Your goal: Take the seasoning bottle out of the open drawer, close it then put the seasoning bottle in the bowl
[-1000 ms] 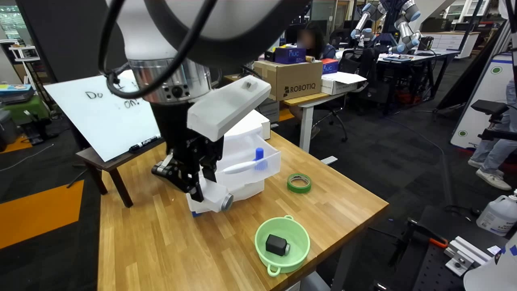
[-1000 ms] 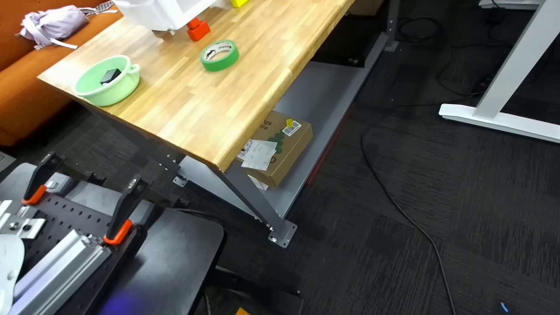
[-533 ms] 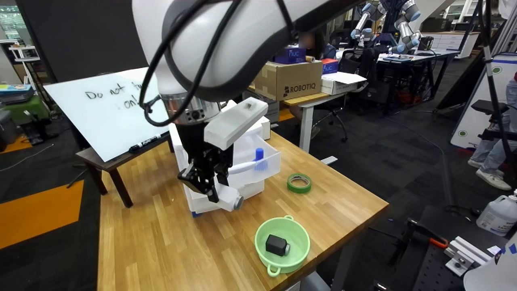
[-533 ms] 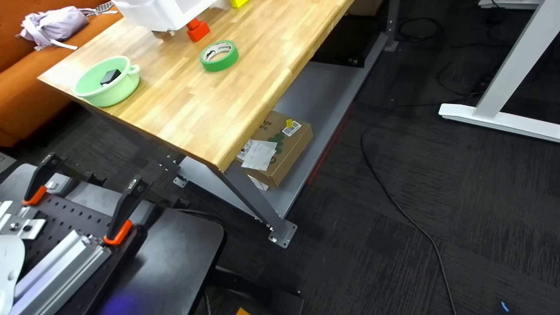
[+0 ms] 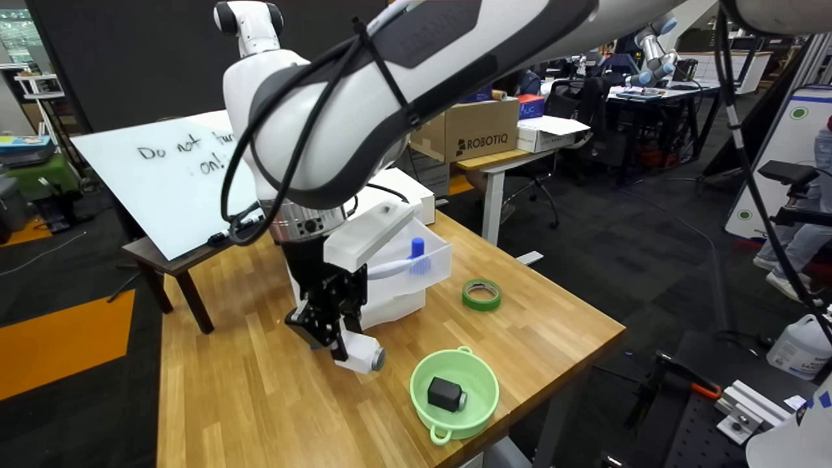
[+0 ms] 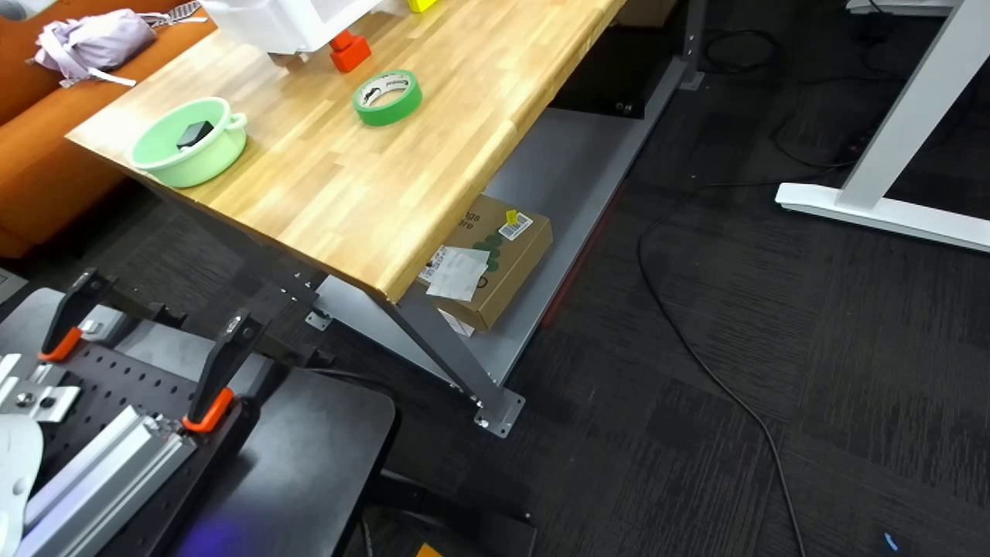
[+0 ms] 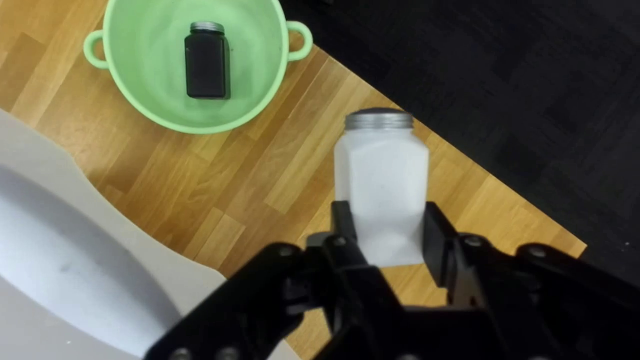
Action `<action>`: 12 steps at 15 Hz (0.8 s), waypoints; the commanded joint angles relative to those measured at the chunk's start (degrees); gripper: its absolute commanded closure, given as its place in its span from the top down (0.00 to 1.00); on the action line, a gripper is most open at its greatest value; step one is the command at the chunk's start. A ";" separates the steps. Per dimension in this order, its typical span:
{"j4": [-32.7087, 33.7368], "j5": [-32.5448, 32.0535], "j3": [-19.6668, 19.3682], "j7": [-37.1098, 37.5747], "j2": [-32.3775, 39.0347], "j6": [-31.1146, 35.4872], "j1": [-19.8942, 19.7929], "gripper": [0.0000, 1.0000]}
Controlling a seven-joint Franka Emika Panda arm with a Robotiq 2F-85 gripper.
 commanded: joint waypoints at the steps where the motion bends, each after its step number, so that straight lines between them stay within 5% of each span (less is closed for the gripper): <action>1: 5.09 2.43 0.35 -4.05 4.13 -3.76 -0.91 0.12; 12: 17.18 2.63 -2.51 -6.78 13.46 -12.84 -3.41 0.12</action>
